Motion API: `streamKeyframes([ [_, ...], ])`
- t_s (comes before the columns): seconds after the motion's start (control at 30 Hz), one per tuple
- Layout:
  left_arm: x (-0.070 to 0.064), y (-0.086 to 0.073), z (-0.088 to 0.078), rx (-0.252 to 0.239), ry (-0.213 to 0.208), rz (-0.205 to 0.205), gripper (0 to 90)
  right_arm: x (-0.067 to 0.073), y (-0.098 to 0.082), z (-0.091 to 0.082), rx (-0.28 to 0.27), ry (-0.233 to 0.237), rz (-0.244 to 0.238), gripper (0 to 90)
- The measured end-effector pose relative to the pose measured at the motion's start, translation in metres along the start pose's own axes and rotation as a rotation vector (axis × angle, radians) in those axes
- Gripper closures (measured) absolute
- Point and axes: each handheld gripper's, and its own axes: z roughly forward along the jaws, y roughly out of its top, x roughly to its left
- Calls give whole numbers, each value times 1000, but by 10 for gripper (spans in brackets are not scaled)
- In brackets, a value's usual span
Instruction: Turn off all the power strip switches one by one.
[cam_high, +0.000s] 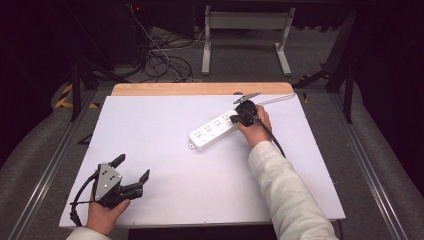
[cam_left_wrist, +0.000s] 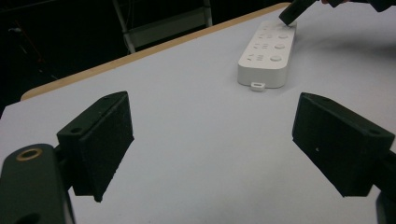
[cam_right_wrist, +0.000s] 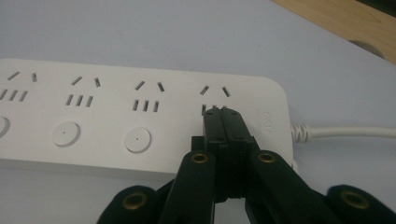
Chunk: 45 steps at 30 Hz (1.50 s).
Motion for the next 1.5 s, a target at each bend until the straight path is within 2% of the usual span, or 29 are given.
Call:
streamKeyframes([
  [0.7,-1,0,0,-1,2,2,133,5,-2,3,12,-7,17,900],
  [1.13,-2,0,0,-1,1,2,133,1,-4,3,2,12,66,900],
  [1.4,-1,1,-1,-4,4,3,133,3,-3,4,11,5,69,900],
  [1.5,-1,1,-1,-4,1,1,133,-1,-4,1,-22,23,92,900],
])
